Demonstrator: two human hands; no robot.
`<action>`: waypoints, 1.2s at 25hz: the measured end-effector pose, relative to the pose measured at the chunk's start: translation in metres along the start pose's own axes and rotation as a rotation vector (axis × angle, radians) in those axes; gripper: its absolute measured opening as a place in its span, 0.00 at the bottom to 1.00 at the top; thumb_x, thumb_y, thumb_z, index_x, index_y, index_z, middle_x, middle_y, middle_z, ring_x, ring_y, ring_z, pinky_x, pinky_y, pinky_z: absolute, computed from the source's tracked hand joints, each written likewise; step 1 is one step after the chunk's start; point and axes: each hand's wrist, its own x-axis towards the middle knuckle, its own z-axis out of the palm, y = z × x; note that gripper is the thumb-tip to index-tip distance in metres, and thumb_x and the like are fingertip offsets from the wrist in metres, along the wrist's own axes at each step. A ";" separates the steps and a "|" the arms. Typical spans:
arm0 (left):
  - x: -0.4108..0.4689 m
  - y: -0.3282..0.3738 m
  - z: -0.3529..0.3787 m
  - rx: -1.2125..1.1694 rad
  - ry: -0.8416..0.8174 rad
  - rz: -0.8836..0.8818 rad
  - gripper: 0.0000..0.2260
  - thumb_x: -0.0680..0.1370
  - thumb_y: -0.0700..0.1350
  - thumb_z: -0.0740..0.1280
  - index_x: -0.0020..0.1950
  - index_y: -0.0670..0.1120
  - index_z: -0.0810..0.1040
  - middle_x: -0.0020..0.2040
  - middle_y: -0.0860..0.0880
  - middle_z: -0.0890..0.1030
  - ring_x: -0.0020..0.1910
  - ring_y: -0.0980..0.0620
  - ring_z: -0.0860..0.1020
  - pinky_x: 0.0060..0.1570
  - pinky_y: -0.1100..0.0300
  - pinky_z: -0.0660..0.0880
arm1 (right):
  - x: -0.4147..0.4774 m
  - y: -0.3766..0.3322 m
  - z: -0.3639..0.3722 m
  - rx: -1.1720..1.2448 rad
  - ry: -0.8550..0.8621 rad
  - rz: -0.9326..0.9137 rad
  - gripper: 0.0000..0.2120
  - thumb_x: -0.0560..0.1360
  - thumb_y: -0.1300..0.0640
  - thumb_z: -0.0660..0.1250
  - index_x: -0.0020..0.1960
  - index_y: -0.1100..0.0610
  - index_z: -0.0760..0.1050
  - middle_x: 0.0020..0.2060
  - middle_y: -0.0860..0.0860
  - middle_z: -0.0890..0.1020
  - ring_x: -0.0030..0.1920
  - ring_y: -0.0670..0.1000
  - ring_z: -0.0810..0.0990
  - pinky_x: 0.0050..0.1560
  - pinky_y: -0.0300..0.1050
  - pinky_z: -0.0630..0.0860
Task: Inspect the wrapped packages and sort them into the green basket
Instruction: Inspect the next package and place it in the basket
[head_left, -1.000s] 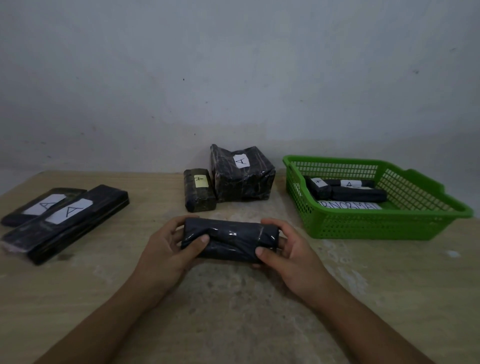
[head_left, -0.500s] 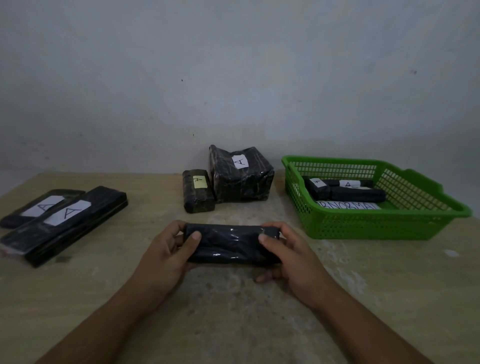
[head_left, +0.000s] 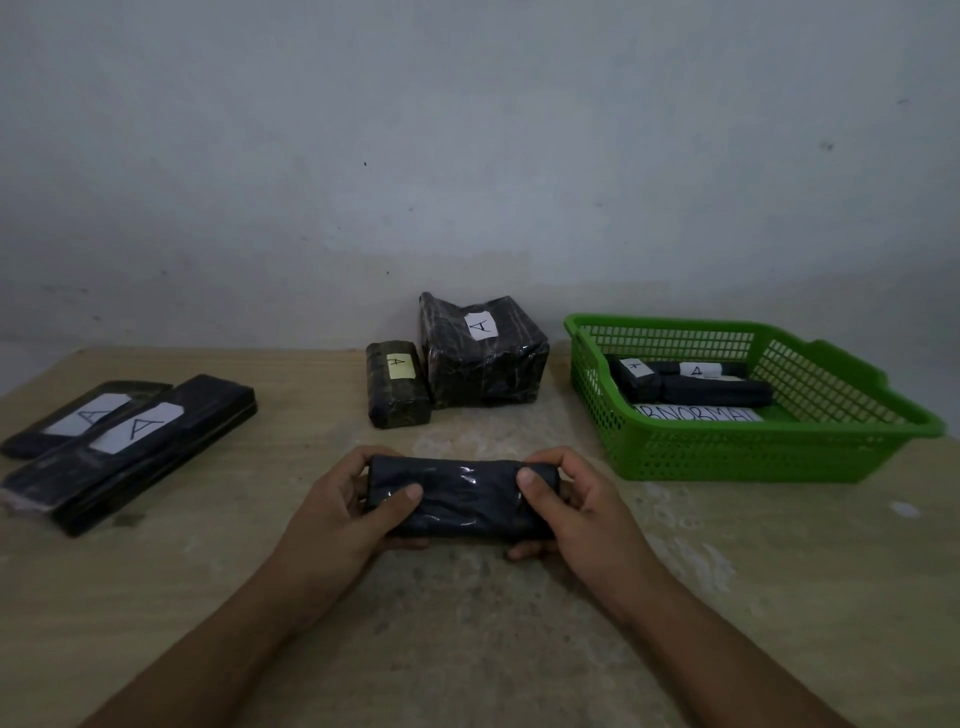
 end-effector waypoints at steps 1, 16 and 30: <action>0.000 0.000 -0.001 0.040 0.013 0.029 0.11 0.74 0.35 0.67 0.57 0.40 0.75 0.51 0.40 0.83 0.47 0.47 0.84 0.39 0.61 0.82 | 0.000 -0.001 0.000 0.039 -0.011 0.021 0.03 0.78 0.60 0.66 0.51 0.58 0.76 0.38 0.52 0.81 0.37 0.49 0.84 0.35 0.52 0.84; 0.003 -0.003 -0.013 -0.025 -0.006 -0.037 0.34 0.58 0.59 0.79 0.62 0.54 0.76 0.59 0.47 0.82 0.55 0.48 0.82 0.56 0.50 0.79 | 0.007 0.009 -0.012 0.164 0.013 -0.062 0.11 0.66 0.64 0.68 0.46 0.52 0.78 0.57 0.57 0.81 0.53 0.58 0.82 0.41 0.50 0.80; 0.005 -0.002 -0.014 0.032 -0.006 -0.040 0.27 0.67 0.46 0.75 0.65 0.50 0.72 0.59 0.47 0.82 0.56 0.52 0.82 0.51 0.58 0.81 | 0.009 0.010 -0.012 0.086 0.001 -0.020 0.18 0.75 0.70 0.67 0.61 0.55 0.72 0.49 0.55 0.86 0.51 0.54 0.85 0.48 0.49 0.82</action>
